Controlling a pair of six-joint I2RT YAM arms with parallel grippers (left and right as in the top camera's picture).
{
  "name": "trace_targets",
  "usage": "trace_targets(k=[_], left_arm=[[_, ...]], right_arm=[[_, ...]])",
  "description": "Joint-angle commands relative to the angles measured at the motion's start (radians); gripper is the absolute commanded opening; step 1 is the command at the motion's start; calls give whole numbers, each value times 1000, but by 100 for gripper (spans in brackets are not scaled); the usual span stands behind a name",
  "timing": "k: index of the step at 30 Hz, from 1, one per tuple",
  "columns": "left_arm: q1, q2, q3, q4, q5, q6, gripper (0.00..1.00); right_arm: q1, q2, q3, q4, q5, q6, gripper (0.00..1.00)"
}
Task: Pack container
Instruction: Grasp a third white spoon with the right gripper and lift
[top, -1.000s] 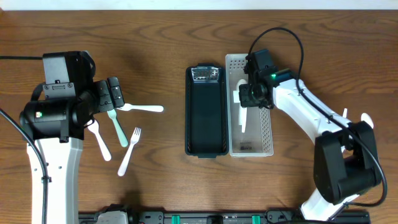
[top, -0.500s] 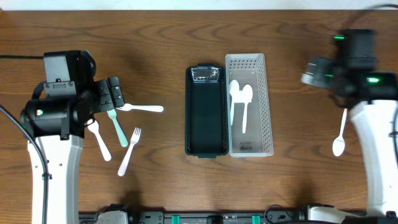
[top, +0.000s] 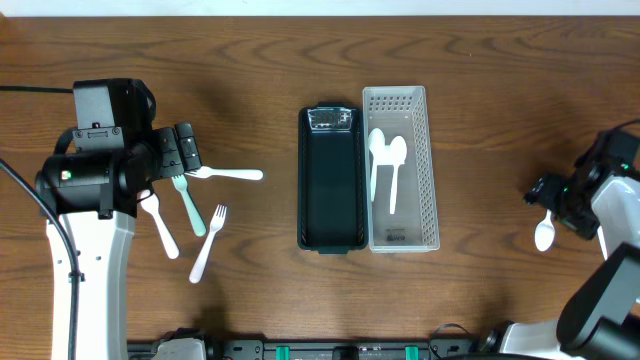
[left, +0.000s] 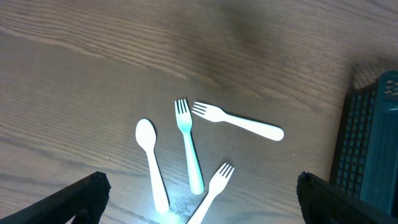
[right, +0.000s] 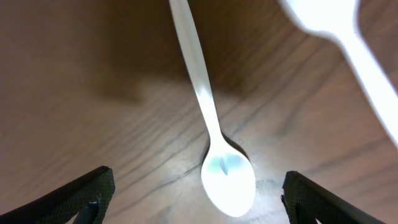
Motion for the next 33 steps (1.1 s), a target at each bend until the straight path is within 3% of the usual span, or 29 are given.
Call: trace_targets(k=[1,16,26,33], left_arm=[[4,4,13,-2,-8,2,98],[4,4,13,-3,-8,2,98],[4,4,13,-2,-8,2,98],[4,4,13,-2,-8,2,98]], right_arm=[[-7,37,-20,35,-27,-26,90],[-7,240,-27,133,-50,-34,88],[-7,249,-27,129,-54,-29,35],[-7,249,-27,127,-62,-21,13]])
